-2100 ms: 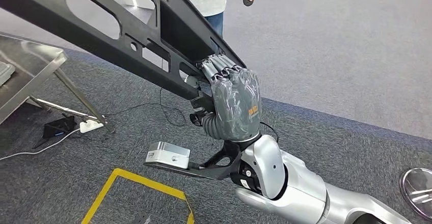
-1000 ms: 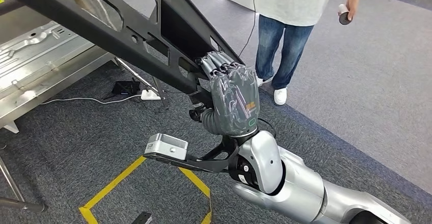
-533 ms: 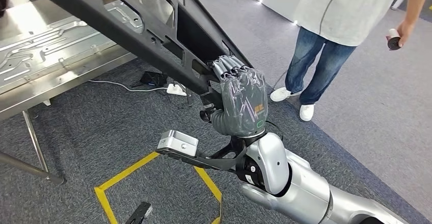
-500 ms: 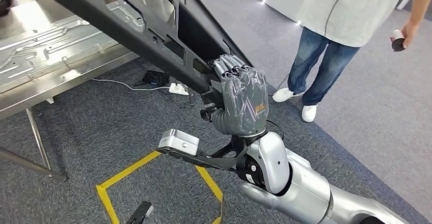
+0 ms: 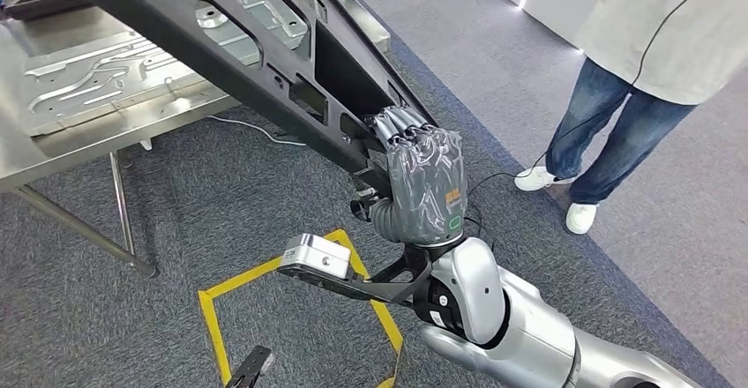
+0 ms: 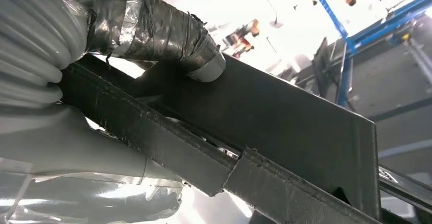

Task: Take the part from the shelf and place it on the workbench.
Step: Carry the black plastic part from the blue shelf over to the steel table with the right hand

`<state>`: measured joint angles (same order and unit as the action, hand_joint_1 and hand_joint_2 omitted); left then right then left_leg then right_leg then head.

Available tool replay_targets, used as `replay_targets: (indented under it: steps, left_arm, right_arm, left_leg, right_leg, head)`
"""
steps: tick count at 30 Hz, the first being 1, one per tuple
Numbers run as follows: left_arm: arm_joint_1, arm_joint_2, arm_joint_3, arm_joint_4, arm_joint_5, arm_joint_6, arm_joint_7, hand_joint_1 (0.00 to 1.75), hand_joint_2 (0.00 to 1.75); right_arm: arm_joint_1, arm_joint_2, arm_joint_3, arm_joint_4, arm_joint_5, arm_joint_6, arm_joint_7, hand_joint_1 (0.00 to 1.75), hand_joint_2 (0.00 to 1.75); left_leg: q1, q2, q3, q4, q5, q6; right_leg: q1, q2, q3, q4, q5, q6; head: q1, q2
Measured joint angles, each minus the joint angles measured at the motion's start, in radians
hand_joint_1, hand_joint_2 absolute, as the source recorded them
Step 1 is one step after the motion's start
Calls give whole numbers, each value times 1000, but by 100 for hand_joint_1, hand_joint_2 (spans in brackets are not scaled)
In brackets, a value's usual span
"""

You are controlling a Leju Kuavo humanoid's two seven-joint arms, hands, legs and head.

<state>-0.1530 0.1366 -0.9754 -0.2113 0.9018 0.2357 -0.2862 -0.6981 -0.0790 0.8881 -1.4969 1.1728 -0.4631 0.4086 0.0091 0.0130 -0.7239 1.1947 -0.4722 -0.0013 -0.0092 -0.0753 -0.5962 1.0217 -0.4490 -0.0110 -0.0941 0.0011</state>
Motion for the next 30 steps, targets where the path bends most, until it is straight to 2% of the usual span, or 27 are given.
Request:
replay_targets:
  steps: [2, 3, 4, 5, 6, 7, 8, 10, 11, 12, 13, 14, 15, 17, 18, 19, 21, 22, 23, 24, 25, 26, 27, 28, 29, 30]
  left_arm:
    - [-3, -1, 0, 0, -3, 2, 2, 0, 175]
    - [-6, -1, 0, 0, -5, 2, 1, 0, 175]
    - [-8, -2, 0, 0, -7, 2, -1, 0, 175]
    - [-8, -2, 0, 0, -9, 2, -3, 0, 175]
    - [-7, -2, 0, 0, -11, 1, -4, 0, 175]
    - [-6, -3, 0, 0, -13, 1, -3, 0, 175]
    - [-6, -3, 0, 0, -14, 1, -2, 0, 175]
    - [-10, -4, 0, 0, -18, 3, 0, 0, 175]
    - [-13, -4, 0, 0, -20, 6, 1, 0, 175]
    - [-14, -4, 0, 0, -22, 10, 2, 0, 175]
    - [-13, -4, 0, 0, -24, 16, 4, 0, 175]
    - [-13, -4, 0, 0, -27, 22, 6, 0, 175]
    - [-12, -4, 0, 0, -32, 28, 9, 0, 175]
    - [-14, -4, 0, 0, -46, 37, 22, 0, 175]
    - [-15, -4, 0, 0, -54, 41, 31, 0, 175]
    - [-15, -3, 0, 0, -63, 44, 41, 0, 175]
    - [-11, 1, 0, 0, -81, 52, 61, 0, 175]
    - [-8, 3, 0, 0, -89, 57, 71, 0, 175]
    - [-5, 5, 0, -1, -96, 63, 81, 0, 175]
    - [-5, 8, 0, -1, -101, 68, 90, 0, 175]
    - [-5, 9, 0, -1, -103, 72, 97, 0, 175]
    - [-6, 11, 0, -1, -101, 77, 103, 0, 175]
    - [-5, 13, 0, -1, -95, 84, 108, 0, 175]
    - [-3, 17, 0, -1, -84, 94, 112, 0, 175]
    - [1, 20, 0, -1, -69, 107, 115, 0, 175]
    - [5, 24, 0, -1, -56, 121, 120, 0, 175]
  right_arm:
    - [1, -2, -1, -11, 6, 8, 1, 175, 175]
    - [1, -3, -1, -16, 9, 11, 2, 175, 175]
    - [2, -4, -1, -20, 12, 14, 2, 175, 175]
    - [2, -4, -2, -22, 14, 15, 2, 175, 175]
    - [2, -4, -2, -26, 16, 15, 4, 175, 175]
    - [2, -5, -2, -29, 18, 15, 6, 175, 175]
    - [2, -5, -2, -32, 20, 15, 7, 175, 175]
    - [5, -8, -2, -38, 24, 16, 8, 175, 175]
    - [8, -10, -2, -39, 26, 17, 9, 175, 175]
    - [13, -13, -2, -40, 27, 19, 9, 175, 175]
    - [16, -16, -2, -40, 28, 21, 10, 175, 175]
    - [18, -19, -2, -42, 28, 24, 11, 175, 175]
    - [19, -20, -3, -46, 28, 26, 11, 175, 175]
    - [19, -23, -4, -54, 29, 30, 11, 175, 175]
    - [19, -24, -4, -57, 29, 31, 11, 175, 175]
    - [19, -25, -4, -60, 29, 31, 11, 175, 175]
    - [18, -26, -4, -63, 29, 32, 10, 175, 175]
    - [17, -26, -4, -64, 30, 32, 10, 175, 175]
    - [15, -26, -5, -66, 33, 31, 10, 175, 175]
    - [14, -26, -5, -68, 35, 31, 10, 175, 175]
    - [14, -26, -5, -69, 37, 31, 10, 175, 175]
    - [15, -26, -5, -70, 40, 30, 10, 175, 175]
    - [17, -26, -5, -70, 41, 30, 10, 175, 175]
    - [20, -26, -5, -70, 43, 30, 10, 175, 175]
    - [21, -26, -5, -70, 44, 30, 11, 175, 175]
    - [21, -26, -5, -70, 45, 30, 12, 175, 175]
  left_leg:
    - [-12, 48, 71, -127, 39, 11]
    - [-17, 62, 88, -159, 44, 17]
    - [-22, 64, 92, -170, 40, 23]
    - [-21, 50, 92, -172, 41, 28]
    - [-18, 36, 95, -176, 42, 32]
    - [-15, 23, 98, -180, 44, 37]
    - [-11, 11, 101, -183, 46, 43]
    - [-8, -14, 104, -185, 47, 51]
    - [-8, -28, 104, -184, 47, 54]
    - [-9, -44, 104, -183, 46, 55]
    - [-9, -60, 105, -181, 45, 55]
    - [-8, -77, 105, -178, 43, 55]
    - [-8, -93, 106, -174, 41, 53]
    - [-6, -121, 101, -166, 35, 47]
    - [-4, -134, 96, -164, 35, 41]
    - [-2, -146, 91, -164, 36, 35]
    - [2, -167, 86, -169, 39, 21]
    - [0, -156, 83, -165, 36, 16]
    - [-3, -131, 74, -148, 25, 12]
    - [-4, -97, 56, -110, 5, 8]
    - [-4, -61, 28, -54, -22, 3]
    - [-1, -39, -6, 10, -48, -1]
    - [1, -28, -36, 63, -64, -4]
    - [3, -22, -52, 88, -64, -7]
    - [5, -18, -48, 77, -46, -9]
    - [6, -9, -24, 28, -15, -10]
  right_leg:
    - [5, -21, 6, 2, -8, 8]
    - [9, -31, 9, 2, -11, 13]
    - [12, -41, 13, 1, -13, 18]
    - [13, -53, 17, -1, -16, 23]
    - [12, -54, 21, -2, -22, 29]
    - [11, -36, 21, 6, -32, 36]
    - [10, -6, 11, 33, -51, 42]
    - [7, 58, -41, 147, -106, 48]
    - [7, 70, -78, 215, -131, 48]
    - [7, 74, -107, 264, -141, 48]
    - [7, 75, -121, 278, -131, 47]
    - [6, 78, -117, 253, -103, 45]
    - [4, 88, -96, 194, -62, 42]
    - [-3, 140, -43, 67, -6, 37]
    - [-6, 160, -27, 30, 5, 35]
    - [-5, 170, -20, 15, 3, 33]
    - [-5, 146, -14, 6, 5, 25]
    - [-7, 133, -8, 0, 6, 20]
    - [-10, 118, -1, -7, 7, 14]
    - [-11, 103, 5, -13, 7, 9]
    - [-9, 88, 9, -15, 5, 5]
    - [-8, 72, 11, -15, 3, 2]
    - [-6, 56, 12, -14, 0, 0]
    - [-6, 41, 14, -13, -4, 0]
    - [-7, 27, 15, -11, -8, 2]
    - [-8, 15, 19, -9, -13, 4]
  head:
    - [0, 0]
    - [1, 0]
    - [1, 0]
    - [2, 0]
    - [2, 0]
    - [4, 0]
    - [6, 0]
    - [10, 0]
    - [11, 0]
    - [12, 0]
    - [12, 0]
    - [12, 0]
    - [13, 0]
    - [12, 0]
    - [12, 0]
    - [12, 0]
    - [12, 0]
    - [11, 0]
    - [8, 0]
    - [4, 0]
    - [1, 0]
    - [-1, 0]
    - [-1, 0]
    - [-1, 0]
    - [-1, 0]
    - [-1, 0]
